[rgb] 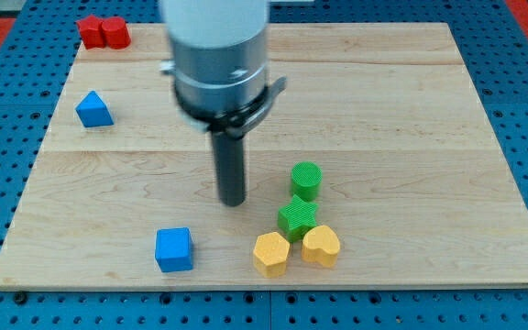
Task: Adjust the yellow hexagon at the bottom center
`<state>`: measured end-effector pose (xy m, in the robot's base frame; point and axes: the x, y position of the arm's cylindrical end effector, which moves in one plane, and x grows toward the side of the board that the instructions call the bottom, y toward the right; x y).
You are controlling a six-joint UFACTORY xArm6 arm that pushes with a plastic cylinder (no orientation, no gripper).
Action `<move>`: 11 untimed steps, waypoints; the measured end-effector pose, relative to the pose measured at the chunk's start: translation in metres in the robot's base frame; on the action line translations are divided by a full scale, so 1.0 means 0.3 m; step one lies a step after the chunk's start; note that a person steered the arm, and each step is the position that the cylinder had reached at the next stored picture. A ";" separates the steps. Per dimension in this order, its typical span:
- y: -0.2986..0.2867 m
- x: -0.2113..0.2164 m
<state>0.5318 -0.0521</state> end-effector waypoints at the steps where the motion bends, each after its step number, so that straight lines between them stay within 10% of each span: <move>1: 0.032 0.130; 4: 0.054 0.289; 9: 0.644 0.231; 11: 0.352 0.200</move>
